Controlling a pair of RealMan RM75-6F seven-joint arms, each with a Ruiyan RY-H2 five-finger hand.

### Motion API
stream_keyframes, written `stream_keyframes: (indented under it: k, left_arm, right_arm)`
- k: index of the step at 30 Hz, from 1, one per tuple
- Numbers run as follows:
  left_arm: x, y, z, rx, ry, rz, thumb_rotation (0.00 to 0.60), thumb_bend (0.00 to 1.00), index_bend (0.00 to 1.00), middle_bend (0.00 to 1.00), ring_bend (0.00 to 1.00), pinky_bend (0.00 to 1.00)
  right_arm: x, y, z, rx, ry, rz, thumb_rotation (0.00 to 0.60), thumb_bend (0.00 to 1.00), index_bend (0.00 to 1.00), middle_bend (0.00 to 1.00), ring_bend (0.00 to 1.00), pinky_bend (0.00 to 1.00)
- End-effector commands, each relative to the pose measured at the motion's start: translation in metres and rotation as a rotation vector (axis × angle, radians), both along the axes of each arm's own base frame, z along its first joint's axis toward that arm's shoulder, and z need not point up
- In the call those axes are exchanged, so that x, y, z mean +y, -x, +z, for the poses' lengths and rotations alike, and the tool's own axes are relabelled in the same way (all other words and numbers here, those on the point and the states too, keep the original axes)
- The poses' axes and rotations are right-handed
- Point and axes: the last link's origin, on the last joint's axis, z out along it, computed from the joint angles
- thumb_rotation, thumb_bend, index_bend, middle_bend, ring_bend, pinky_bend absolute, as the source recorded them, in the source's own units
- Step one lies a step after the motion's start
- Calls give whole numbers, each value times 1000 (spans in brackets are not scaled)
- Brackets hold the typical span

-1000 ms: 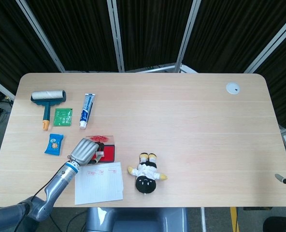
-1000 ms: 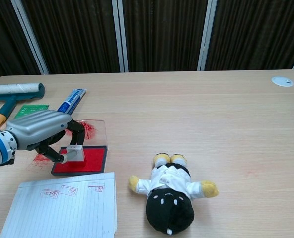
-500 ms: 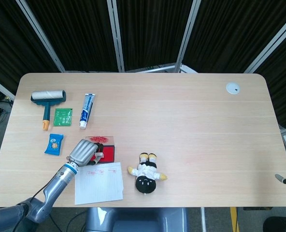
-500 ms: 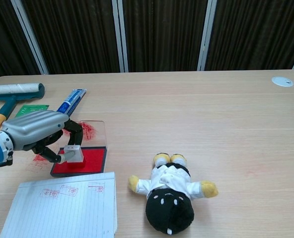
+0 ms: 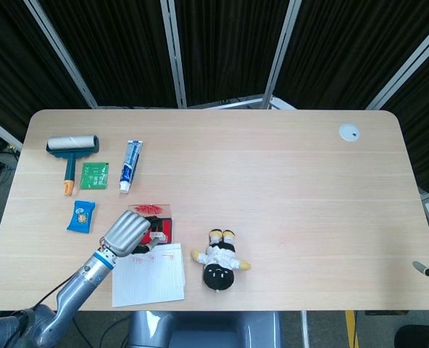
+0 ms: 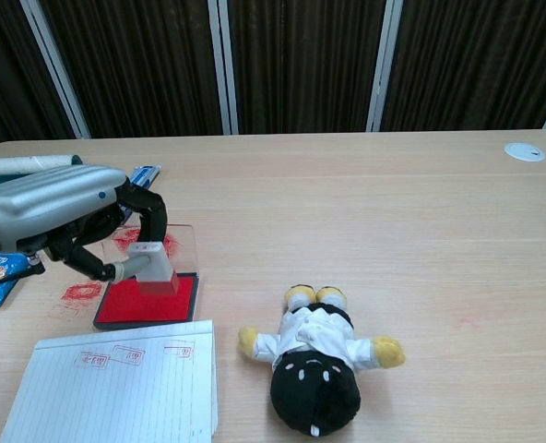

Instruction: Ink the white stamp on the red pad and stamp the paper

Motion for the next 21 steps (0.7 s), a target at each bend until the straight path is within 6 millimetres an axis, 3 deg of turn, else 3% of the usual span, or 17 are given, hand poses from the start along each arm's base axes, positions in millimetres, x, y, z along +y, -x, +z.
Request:
stream_keyframes:
  k: [1,9,21]
  left_arm:
    - [-17,-4,-13,22,41,-33,600,440,555,547,814,845]
    - [-36,-3,-39,50,67,-50,600,440,556,548,814,845]
    - [-41,9,-48,90,50,-54,600,440,559,548,814,845]
  right_arm:
    - [1,0,1,-2,1,2,600,0,0,0,0,0]
    - [2,1,3,-6,5,-2,600,0,0,0,0,0]
    - [2,3,6,-14,7,-13,600,0,0,0,0,0]
